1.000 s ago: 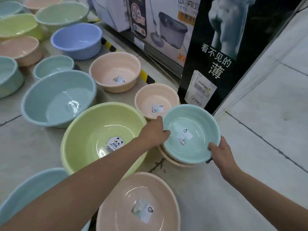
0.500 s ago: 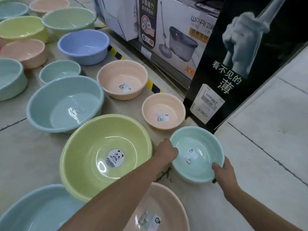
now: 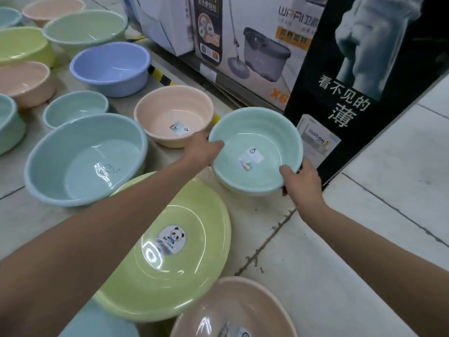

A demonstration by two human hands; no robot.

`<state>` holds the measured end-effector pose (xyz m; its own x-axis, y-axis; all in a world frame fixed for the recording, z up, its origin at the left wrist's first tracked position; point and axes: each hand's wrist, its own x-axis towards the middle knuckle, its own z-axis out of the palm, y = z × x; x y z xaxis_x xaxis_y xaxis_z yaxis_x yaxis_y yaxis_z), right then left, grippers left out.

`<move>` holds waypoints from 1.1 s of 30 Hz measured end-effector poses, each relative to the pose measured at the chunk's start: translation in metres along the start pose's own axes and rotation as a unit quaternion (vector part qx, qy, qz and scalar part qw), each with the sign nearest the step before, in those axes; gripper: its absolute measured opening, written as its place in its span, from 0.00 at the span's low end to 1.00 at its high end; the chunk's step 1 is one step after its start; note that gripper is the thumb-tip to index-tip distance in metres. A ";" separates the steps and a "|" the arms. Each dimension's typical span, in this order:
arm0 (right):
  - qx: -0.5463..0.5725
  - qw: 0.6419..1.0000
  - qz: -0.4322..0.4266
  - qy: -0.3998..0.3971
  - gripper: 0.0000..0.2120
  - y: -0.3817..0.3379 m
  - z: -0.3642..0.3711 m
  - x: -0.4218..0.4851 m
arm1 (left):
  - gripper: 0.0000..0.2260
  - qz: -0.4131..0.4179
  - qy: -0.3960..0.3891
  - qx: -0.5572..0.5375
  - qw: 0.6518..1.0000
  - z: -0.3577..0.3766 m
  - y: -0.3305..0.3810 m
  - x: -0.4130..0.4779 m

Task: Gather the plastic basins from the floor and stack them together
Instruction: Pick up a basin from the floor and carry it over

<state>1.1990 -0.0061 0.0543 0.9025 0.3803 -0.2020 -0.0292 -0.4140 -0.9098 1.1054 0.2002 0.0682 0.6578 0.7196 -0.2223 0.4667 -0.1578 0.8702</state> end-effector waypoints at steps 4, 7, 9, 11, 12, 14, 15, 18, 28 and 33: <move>-0.024 0.999 0.029 0.017 0.12 0.003 0.030 0.042 | 0.18 -0.036 0.011 -0.050 0.998 0.004 -0.022 0.020; -0.047 0.998 0.044 0.025 0.14 0.011 0.038 0.062 | 0.14 -0.047 0.020 -0.060 0.997 0.010 -0.032 0.034; -0.062 0.997 0.048 0.024 0.16 0.018 0.041 0.069 | 0.11 -0.066 0.035 -0.033 0.997 0.015 -0.038 0.038; -0.077 0.996 0.041 0.021 0.17 0.026 0.046 0.071 | 0.14 -0.091 0.048 -0.019 0.994 0.020 -0.046 0.042; -0.081 0.996 0.041 0.016 0.19 0.030 0.048 0.070 | 0.17 -0.102 0.051 -0.021 0.993 0.022 -0.048 0.043; -0.074 0.995 0.063 0.002 0.19 0.037 0.052 0.068 | 0.23 -0.124 0.045 -0.036 0.991 0.024 -0.053 0.050; -0.061 0.995 0.077 -0.002 0.19 0.040 0.054 0.068 | 0.21 -0.134 0.036 -0.038 0.990 0.025 -0.052 0.051; -0.022 0.993 0.113 0.000 0.21 0.042 0.057 0.067 | 0.09 -0.163 0.020 -0.049 0.985 0.024 -0.048 0.049; 0.018 0.996 0.077 -0.035 0.22 -0.115 0.050 -0.005 | 0.04 -0.096 0.054 -0.046 0.993 -0.126 0.045 -0.025; -0.028 0.982 0.099 -0.158 0.18 -0.268 0.048 -0.100 | 0.06 -0.155 0.075 -0.052 0.984 -0.264 0.127 -0.135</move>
<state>1.0963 0.1066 0.3007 0.7026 0.5219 -0.4837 -0.1588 -0.5476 -0.8215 0.9198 0.2608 0.3248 0.3951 0.8151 -0.4236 0.5626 0.1498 0.8130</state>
